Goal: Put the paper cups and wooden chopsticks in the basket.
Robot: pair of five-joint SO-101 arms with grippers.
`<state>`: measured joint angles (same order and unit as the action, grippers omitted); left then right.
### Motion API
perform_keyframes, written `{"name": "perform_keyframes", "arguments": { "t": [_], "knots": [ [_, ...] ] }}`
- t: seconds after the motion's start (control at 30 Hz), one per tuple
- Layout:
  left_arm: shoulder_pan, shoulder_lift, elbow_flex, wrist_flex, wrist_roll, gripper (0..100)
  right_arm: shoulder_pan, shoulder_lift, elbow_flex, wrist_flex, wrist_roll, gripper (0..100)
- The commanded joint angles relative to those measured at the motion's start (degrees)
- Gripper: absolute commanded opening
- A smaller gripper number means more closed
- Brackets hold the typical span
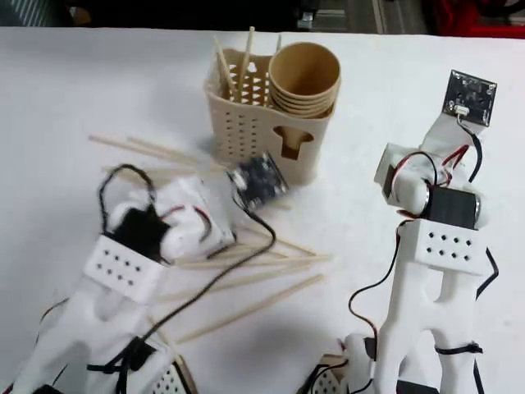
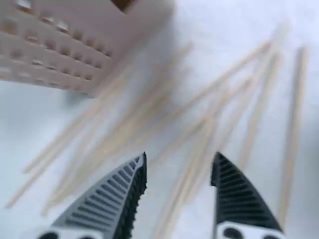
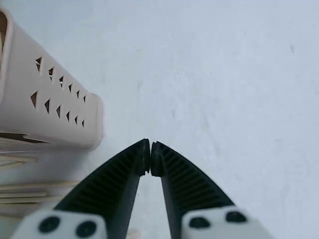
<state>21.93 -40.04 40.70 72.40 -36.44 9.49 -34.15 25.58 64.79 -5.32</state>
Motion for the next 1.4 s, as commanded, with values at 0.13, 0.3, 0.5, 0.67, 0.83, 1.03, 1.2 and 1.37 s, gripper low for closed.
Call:
{"name": "perform_keyframes", "arguments": {
  "t": [0.13, 0.3, 0.5, 0.67, 0.83, 1.03, 1.2, 1.37],
  "knots": [
    [1.5, -1.6, 7.9, -6.4, -1.1, 25, 0.4, -1.1, -0.4, -0.8, -0.1, 1.9],
    [0.9, 2.2, 11.3, -6.7, -5.8, 25, -0.3, -1.1, -0.4, -0.8, -0.1, 1.9],
    [-2.3, 16.0, 5.9, -7.5, -6.3, 25, -2.0, -1.1, 0.4, -1.0, -0.1, 1.9],
    [-5.0, 27.6, -1.2, -7.5, -6.2, 24, -2.0, -1.1, 0.4, -1.0, 0.0, 1.9],
    [-5.7, 35.4, -6.2, -7.5, -6.2, 24, -2.0, -1.1, 0.4, -1.0, 0.0, 1.9],
    [-6.2, 43.3, -10.2, -7.4, -6.4, 24, -2.0, -1.1, 0.4, -1.0, 0.0, 1.9],
    [-6.0, 48.4, -13.9, -5.2, -6.7, 20, -1.9, -1.1, 0.4, -1.0, 0.0, 1.9],
    [-5.6, 50.0, -15.0, -4.2, -6.7, 12, -1.8, -1.1, 0.4, -1.0, 0.0, 1.9]
  ]
}}
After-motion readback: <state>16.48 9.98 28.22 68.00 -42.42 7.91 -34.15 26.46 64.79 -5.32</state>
